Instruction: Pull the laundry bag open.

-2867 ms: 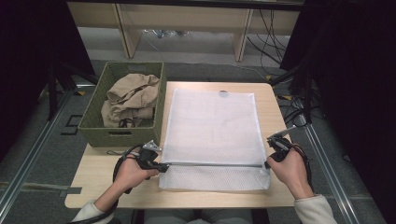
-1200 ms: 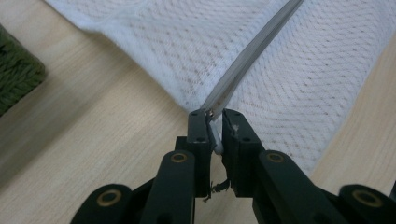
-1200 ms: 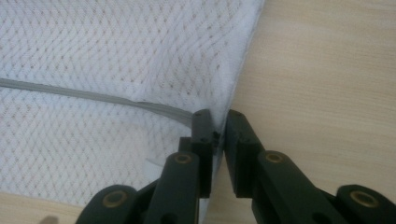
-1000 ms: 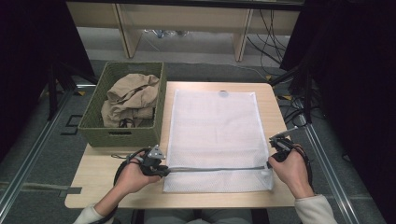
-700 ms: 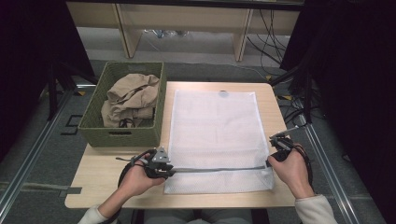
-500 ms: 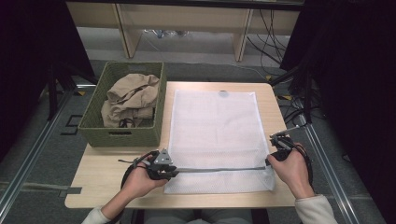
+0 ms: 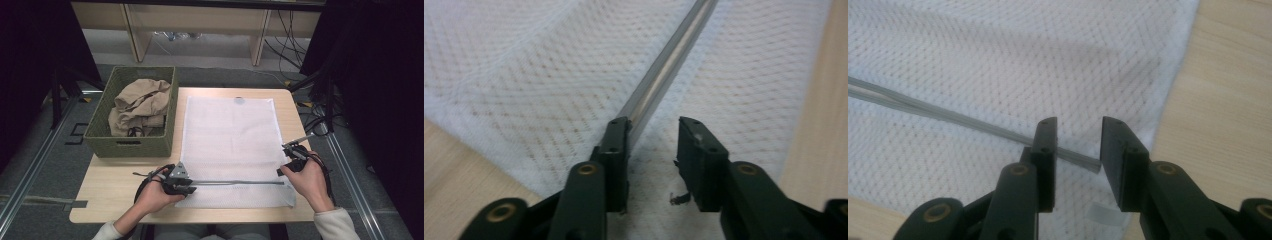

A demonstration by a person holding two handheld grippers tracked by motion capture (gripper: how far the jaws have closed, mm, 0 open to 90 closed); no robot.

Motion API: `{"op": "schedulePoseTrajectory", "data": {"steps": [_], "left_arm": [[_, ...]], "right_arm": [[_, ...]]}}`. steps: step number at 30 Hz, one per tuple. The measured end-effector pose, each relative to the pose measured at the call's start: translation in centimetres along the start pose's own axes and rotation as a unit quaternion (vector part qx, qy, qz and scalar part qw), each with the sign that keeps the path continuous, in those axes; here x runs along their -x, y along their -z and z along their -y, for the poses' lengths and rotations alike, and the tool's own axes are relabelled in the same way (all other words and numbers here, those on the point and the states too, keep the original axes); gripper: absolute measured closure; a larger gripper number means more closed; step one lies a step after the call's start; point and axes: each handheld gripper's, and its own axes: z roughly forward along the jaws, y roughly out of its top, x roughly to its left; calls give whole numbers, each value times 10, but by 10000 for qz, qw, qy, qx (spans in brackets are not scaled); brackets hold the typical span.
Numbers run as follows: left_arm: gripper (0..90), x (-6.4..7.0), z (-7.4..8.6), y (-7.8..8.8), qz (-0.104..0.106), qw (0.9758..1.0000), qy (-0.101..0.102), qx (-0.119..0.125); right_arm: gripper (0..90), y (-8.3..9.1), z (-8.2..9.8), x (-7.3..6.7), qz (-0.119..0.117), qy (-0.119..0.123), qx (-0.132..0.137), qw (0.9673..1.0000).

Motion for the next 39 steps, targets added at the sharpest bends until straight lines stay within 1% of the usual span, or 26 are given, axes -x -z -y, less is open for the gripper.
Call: {"op": "schedulePoseTrajectory", "data": {"steps": [1,4,6,10,11,13,14,15,17,18,21,23,24,26,27,28,29,30,31,33,34,35,36,37,38,39], "left_arm": [[598,1,0,4,2,9999,-42,107],[527,2,3,14,-87,9994,58,319],[485,2,4,21,-161,9986,140,478],[428,2,10,32,-345,9934,454,993],[419,1,11,34,-380,9924,531,1044],[402,0,15,37,-482,9876,741,1299],[396,-2,17,38,-558,9874,707,1300],[390,-2,18,38,-547,9865,790,1329],[380,-6,20,39,-549,9890,623,1222],[376,-5,23,37,-565,9878,772,1230],[370,-8,26,34,-589,9876,802,1211],[369,-7,27,33,-596,9864,914,1230],[373,-9,28,32,-560,9875,894,1170],[415,-9,30,29,-501,9858,1036,1221],[421,-11,32,29,-528,9860,994,1228],[421,-11,33,26,-469,9838,1106,1333],[417,-13,34,27,-539,9855,1037,1232],[412,-12,35,24,-523,9832,1147,1321],[404,-14,36,25,-574,9850,1060,1233],[392,-15,37,24,-661,9845,1060,1233],[388,-13,37,22,-636,9817,1151,1378],[382,-14,38,23,-697,9833,1063,1303],[377,-12,37,22,-663,9818,1125,1378],[371,-12,37,21,-678,9815,1134,1384],[368,-12,37,22,-726,9825,1091,1326],[367,-11,37,21,-704,9810,1148,1397]], "right_arm": [[697,0,-1,0,9,24,15,10000],[701,-1,-3,-1,-16,-33,-36,10000],[702,-1,-5,-2,-3,35,-20,10000],[702,-2,-9,-7,-9,91,-10,10000],[702,-2,-11,-9,-52,89,-11,9999],[703,-3,-14,-12,-41,149,31,9999],[703,-3,-16,-16,-45,134,-12,9999],[703,-4,-18,-16,-77,267,56,9996],[701,-5,-21,-22,-60,360,91,9993],[698,-5,-23,-24,-77,385,105,9992],[696,-6,-29,-30,-114,413,75,9991],[695,-9,-32,-33,-105,438,110,9989],[693,-10,-32,-34,-109,456,92,9989],[691,-11,-33,-36,-146,547,89,9984],[692,-11,-32,-36,-135,565,87,9983],[691,-11,-32,-37,-139,514,54,9986],[691,-11,-31,-36,-124,552,81,9984],[691,-11,-31,-36,-117,553,83,9984],[692,-10,-31,-36,-84,508,98,9986],[695,-9,-31,-34,-102,548,118,9984],[695,-9,-30,-34,-90,529,115,9985],[695,-8,-30,-34,-95,502,112,9986],[696,-8,-29,-34,-103,520,126,9985],[697,-7,-29,-34,-111,514,120,9985],[697,-8,-29,-34,-109,524,124,9985],[698,-8,-29,-34,-99,526,124,9985]]}}
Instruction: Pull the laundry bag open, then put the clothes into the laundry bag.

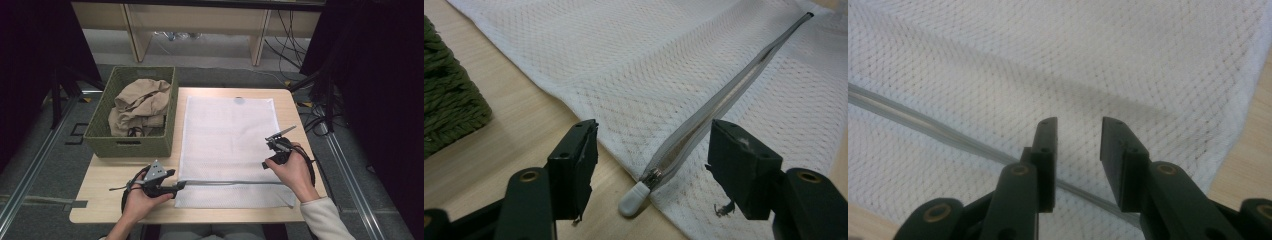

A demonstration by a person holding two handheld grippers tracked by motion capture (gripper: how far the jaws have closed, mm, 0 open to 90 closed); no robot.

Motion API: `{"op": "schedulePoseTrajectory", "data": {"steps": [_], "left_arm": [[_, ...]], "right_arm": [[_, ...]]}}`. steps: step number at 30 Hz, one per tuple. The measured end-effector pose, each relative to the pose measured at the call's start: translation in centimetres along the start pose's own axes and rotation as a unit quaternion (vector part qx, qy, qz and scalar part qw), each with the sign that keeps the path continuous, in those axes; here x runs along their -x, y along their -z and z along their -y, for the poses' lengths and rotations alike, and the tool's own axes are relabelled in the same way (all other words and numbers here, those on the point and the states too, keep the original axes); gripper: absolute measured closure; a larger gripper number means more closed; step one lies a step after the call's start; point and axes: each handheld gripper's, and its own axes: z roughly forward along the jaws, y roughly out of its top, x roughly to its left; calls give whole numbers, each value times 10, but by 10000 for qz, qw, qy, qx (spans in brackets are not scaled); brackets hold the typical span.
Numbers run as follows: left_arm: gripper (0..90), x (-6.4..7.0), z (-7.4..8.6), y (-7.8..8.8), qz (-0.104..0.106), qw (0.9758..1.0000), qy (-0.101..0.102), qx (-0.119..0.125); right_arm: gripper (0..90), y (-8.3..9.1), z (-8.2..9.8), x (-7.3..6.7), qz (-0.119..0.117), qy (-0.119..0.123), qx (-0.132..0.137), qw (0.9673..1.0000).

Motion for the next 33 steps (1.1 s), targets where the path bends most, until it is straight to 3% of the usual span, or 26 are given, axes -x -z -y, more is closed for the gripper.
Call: {"op": "schedulePoseTrajectory", "data": {"steps": [1,3,4,5,6,7,8,9,10,12,16,19,20,23,24,25,28,29,30,32,33], "left_arm": [[366,-1,0,1,-66,9999,-145,-51],[366,-1,-1,1,-87,9998,-168,-40],[366,-1,-1,1,-77,9999,-140,9],[368,-4,-2,2,-87,9997,-246,10],[372,-2,-2,1,-71,9999,-62,71],[377,-3,-2,1,-18,10000,-33,70],[382,-1,-2,0,-23,9999,22,135],[385,-2,-2,1,-61,9999,-91,23],[388,-1,-2,0,-4,10000,-43,56],[390,-1,-1,0,-5,10000,-60,32],[392,0,-3,1,-4,10000,13,78],[391,1,-3,3,50,9999,-108,83],[391,2,-2,2,21,9999,22,108],[391,1,-2,3,-38,10000,-3,29],[391,1,-2,3,-46,10000,-31,11],[391,2,-2,2,4,10000,14,68],[392,1,-2,2,6,10000,30,84],[392,-1,-3,2,-11,9999,-72,82],[392,0,-3,2,-35,10000,-6,51],[392,-1,-3,2,-55,10000,-18,20],[392,-1,-3,2,-58,10000,-15,7]], "right_arm": [[699,-1,0,0,-3,26,-9,10000],[701,-3,0,-1,-32,175,-33,9998],[702,-5,0,-3,-49,109,-58,9999],[702,-5,0,-3,-62,230,-72,9997],[704,-6,0,-4,-98,298,-69,9995],[704,-6,0,-7,-113,204,-135,9996],[704,-8,0,-7,-152,267,-163,9994],[705,-8,0,-7,-201,298,-179,9992],[704,-10,0,-7,-229,472,-89,9986],[703,-10,1,-9,-264,426,-142,9986],[697,-12,0,-14,-317,570,-104,9978],[696,-14,-1,-22,-298,597,-162,9976],[693,-15,0,-24,-332,665,-180,9971],[690,-18,-1,-29,-323,646,-174,9972],[689,-19,-3,-28,-413,856,-135,9954],[687,-19,-2,-33,-365,691,-134,9969],[686,-23,-7,-39,-473,878,-100,9950],[686,-25,-8,-41,-481,923,-120,9945],[685,-25,-9,-45,-480,817,-212,9953],[677,-28,-11,-48,-519,940,-197,9940],[676,-28,-11,-50,-505,870,-267,9946]]}}
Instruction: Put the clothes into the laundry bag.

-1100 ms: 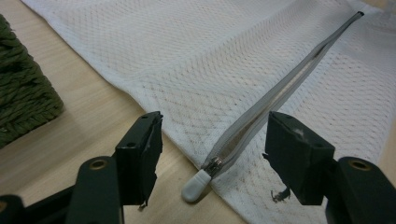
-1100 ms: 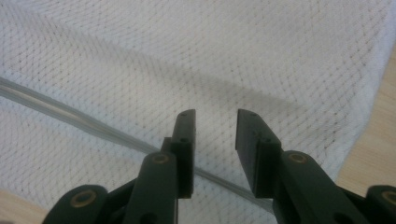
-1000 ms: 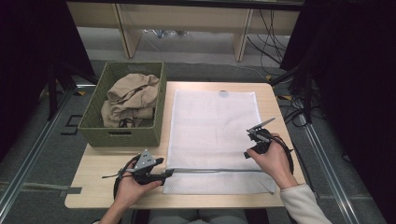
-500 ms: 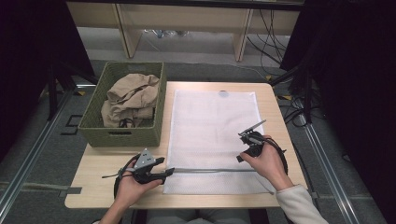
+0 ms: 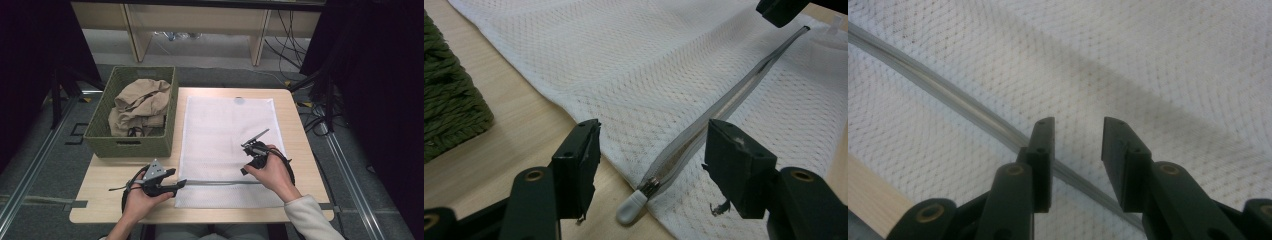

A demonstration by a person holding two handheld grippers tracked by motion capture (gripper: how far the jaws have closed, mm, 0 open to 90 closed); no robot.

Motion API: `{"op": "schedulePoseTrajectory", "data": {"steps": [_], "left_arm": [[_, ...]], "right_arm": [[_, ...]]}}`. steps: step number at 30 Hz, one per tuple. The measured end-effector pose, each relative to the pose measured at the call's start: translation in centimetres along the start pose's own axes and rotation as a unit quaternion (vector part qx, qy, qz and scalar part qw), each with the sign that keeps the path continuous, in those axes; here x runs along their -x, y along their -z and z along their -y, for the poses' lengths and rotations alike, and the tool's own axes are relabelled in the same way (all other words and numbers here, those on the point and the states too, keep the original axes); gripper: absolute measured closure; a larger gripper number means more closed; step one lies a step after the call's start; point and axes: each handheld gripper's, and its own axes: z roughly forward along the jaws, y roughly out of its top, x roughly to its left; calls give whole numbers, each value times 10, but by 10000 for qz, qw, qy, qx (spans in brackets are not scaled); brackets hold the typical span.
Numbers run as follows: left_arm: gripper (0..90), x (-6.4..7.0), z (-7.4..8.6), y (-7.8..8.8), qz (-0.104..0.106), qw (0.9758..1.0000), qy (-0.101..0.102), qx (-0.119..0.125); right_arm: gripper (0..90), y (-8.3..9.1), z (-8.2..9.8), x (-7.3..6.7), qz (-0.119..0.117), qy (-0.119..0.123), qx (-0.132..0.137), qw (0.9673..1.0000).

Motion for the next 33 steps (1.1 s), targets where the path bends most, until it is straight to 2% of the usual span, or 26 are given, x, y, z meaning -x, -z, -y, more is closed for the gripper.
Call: {"op": "schedulePoseTrajectory", "data": {"steps": [1,2,5,6,9,10,11,12,13,14,16,18,20,21,22,25,27,29,33], "left_arm": [[392,1,0,0,38,10000,43,56],[391,1,0,0,31,10000,41,49],[390,2,1,0,47,10000,54,60],[390,3,1,0,49,9999,83,88],[389,3,1,0,82,9999,114,89],[389,3,1,0,82,9998,121,95],[388,2,1,1,48,10000,53,49],[389,1,1,1,53,10000,-15,54],[388,1,1,1,26,10000,-4,22],[388,2,1,0,53,10000,57,47],[387,3,1,0,53,10000,68,38],[385,2,1,0,37,10000,9,8],[384,2,1,1,-7,10000,-21,-5],[383,4,1,0,50,9999,89,93],[383,2,1,1,2,10000,-18,-1],[384,1,1,1,33,10000,-30,-5],[384,4,1,0,58,9999,85,91],[384,2,1,0,66,10000,0,44],[384,3,1,0,73,10000,18,28]], "right_arm": [[673,-3,-1,-2,-9,1,31,10000],[669,-9,-3,2,33,438,228,9988],[661,-14,-3,-1,-1,474,212,9986],[654,-15,-3,-6,-17,259,35,9997],[644,-23,-6,-7,-29,505,8,9987],[645,-25,-6,-10,16,458,-99,9989],[644,-27,-7,-11,-30,559,-169,9983],[641,-28,-7,-13,-38,477,-238,9986],[637,-30,-8,-13,-16,611,-231,9979],[634,-31,-9,-15,-52,602,-259,9978],[629,-33,-9,-17,20,690,-266,9973],[622,-35,-9,-21,-38,646,-330,9974],[617,-35,-9,-22,23,734,-417,9964],[616,-36,-9,-23,41,744,-435,9963],[612,-38,-8,-24,50,769,-410,9962],[603,-40,-8,-26,101,791,-487,9956],[599,-40,-7,-29,138,763,-488,9958],[600,-41,-7,-30,180,833,-483,9952],[622,-41,-7,-31,263,922,-473,9943]]}}
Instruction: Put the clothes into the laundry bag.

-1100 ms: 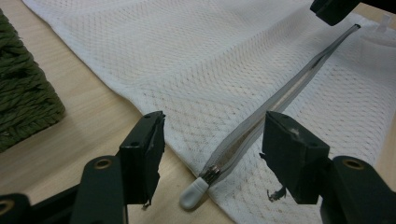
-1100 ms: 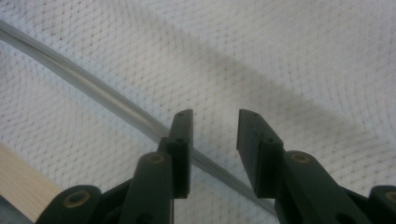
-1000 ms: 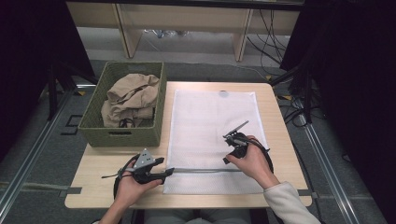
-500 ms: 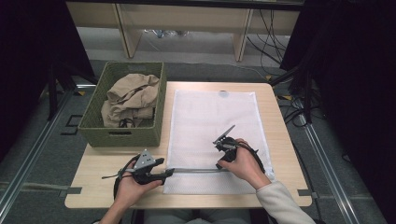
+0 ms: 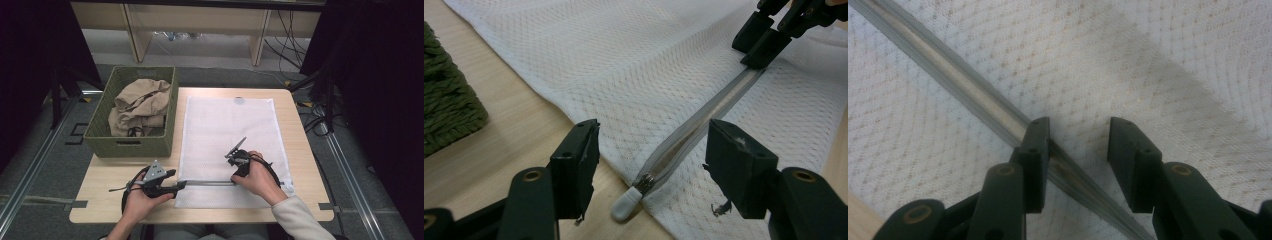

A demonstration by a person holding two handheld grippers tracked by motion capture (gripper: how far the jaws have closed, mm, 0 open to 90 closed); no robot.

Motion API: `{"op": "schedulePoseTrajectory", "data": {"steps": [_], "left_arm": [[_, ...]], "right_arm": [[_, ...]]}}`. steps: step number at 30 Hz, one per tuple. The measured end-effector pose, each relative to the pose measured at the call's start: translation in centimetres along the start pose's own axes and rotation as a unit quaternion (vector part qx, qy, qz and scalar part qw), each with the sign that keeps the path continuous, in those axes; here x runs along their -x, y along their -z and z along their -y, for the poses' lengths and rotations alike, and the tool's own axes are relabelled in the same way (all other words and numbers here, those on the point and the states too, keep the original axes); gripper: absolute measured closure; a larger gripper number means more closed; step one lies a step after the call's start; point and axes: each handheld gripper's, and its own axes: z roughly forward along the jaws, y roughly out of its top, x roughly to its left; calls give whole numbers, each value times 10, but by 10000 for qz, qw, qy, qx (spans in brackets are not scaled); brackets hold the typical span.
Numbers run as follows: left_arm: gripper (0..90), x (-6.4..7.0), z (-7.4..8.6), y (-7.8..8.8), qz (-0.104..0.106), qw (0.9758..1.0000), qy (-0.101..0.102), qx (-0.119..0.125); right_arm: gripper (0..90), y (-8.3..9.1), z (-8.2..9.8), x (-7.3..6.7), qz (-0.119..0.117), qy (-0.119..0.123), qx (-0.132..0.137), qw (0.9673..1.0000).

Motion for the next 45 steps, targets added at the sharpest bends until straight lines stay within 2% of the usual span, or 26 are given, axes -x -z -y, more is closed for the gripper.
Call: {"op": "schedulePoseTrajectory", "data": {"steps": [5,6,7,8,9,12,13,24,26,27,28,29,32,35,36,37,38,40,42,43,45], "left_arm": [[384,0,0,0,-7,10000,-6,-1],[384,1,0,-1,3,10000,49,47],[384,1,0,-1,5,10000,24,41],[384,0,0,-1,3,10000,-85,-4],[384,1,0,-1,22,10000,32,0],[384,1,1,-2,2,10000,33,-17],[385,0,1,-2,-9,10000,-60,-50],[386,2,1,-1,5,10000,73,37],[386,0,0,-1,18,10000,-24,35],[386,0,1,-1,36,10000,-19,6],[386,0,1,-1,24,10000,18,-13],[386,1,1,-2,35,10000,70,37],[386,1,0,-1,10,10000,-25,36],[387,2,1,-1,1,10000,41,43],[387,1,1,0,-16,10000,-4,0],[388,2,1,-1,8,10000,60,61],[389,0,0,0,-35,10000,-69,-23],[394,2,0,0,19,9999,28,121],[399,1,-1,2,5,9998,-60,164],[400,2,-2,2,64,9996,-46,266],[404,4,-4,3,10,9993,-109,363]], "right_arm": [[646,0,0,-1,86,71,-14,9999],[652,0,-1,-1,82,101,-36,9999],[659,0,-1,-1,78,96,-46,9999],[677,0,-1,-1,79,110,-48,9999],[687,0,-1,-1,97,145,-56,9998],[726,0,-2,1,94,123,-40,9999],[735,0,-3,1,87,129,-55,9999],[851,-1,-10,-2,127,124,-193,9997],[866,1,-11,-2,131,176,-154,9996],[869,2,-11,-2,173,232,-108,9995],[869,2,-11,-3,161,185,-95,9997],[871,3,-11,-3,175,225,-51,9996],[877,8,-12,-5,206,183,4,9996],[880,11,-12,-7,216,187,80,9996],[884,13,-13,-6,206,220,95,9995],[887,14,-13,-6,237,184,127,9995],[888,16,-13,-6,223,152,160,9995],[891,18,-13,-4,239,118,240,9994],[892,21,-13,-4,256,35,370,9990],[892,23,-14,-3,264,37,408,9988],[893,26,-14,-2,262,12,534,9982]]}}
